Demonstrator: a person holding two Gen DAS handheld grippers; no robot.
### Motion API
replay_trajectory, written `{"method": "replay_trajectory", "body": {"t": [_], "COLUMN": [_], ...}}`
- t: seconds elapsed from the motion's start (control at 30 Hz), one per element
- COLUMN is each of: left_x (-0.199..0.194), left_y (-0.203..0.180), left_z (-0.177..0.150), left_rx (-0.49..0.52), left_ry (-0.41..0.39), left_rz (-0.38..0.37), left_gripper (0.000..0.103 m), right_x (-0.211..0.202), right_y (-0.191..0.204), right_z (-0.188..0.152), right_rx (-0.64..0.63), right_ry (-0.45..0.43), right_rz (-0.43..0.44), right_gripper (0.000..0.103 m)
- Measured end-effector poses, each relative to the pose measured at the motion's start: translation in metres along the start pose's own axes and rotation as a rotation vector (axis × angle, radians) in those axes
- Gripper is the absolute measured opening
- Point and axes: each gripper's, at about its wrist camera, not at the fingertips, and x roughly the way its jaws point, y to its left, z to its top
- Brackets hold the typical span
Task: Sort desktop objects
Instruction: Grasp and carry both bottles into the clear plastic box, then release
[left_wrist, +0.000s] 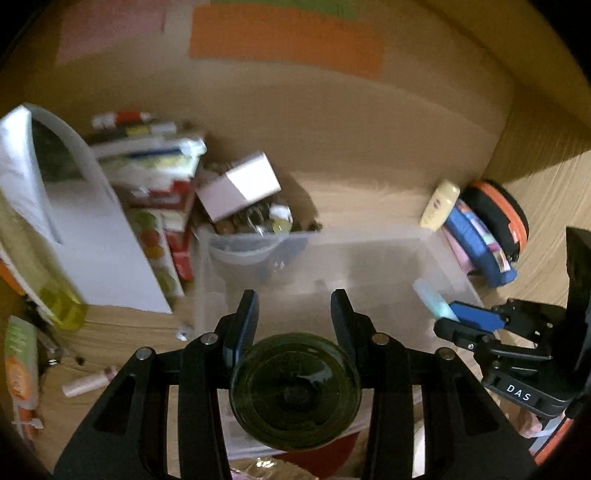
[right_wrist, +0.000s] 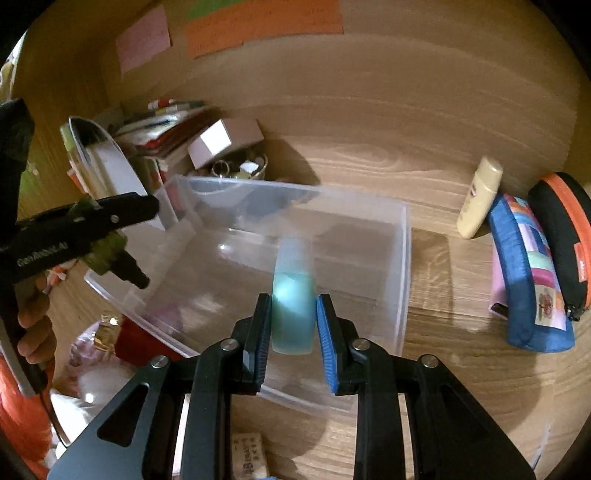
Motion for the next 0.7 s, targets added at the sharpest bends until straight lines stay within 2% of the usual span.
{"method": "replay_trajectory", "body": {"t": [0.2, 0.5, 0.57, 0.63, 0.7], "left_x": [0.015, 0.016, 0.014, 0.010, 0.002], "left_y": [0.006, 0.005, 0.003, 0.002, 0.000], "left_z": [-0.005, -0.010, -0.009, -0.008, -0.007], "left_rx": [-0.012, 0.017, 0.020, 0.019, 0.025], "left_ry": [0.050, 0.056, 0.051, 0.044, 0.016], "left_rz": [0.001, 0.037, 0.039, 0.025, 0.013], "left_gripper": [0.040, 0.041, 0.046, 0.054, 0.065], "right_x": [0.017, 0.028, 0.028, 0.026, 0.019], "right_y": [0.004, 0.011, 0.012, 0.012, 0.011], "right_z": [0.004, 0.007, 0.008, 0.008, 0.008], "right_rx": [-0.021, -0.038, -0.041, -0.038, -0.033], "right_ry": [0.037, 0.059, 0.061, 0.055, 0.036], "right_rz": [-0.012, -0.041, -0.047, -0.054, -0.067], "right_gripper": [0.022, 0.022, 0.023, 0.031, 0.047]}}
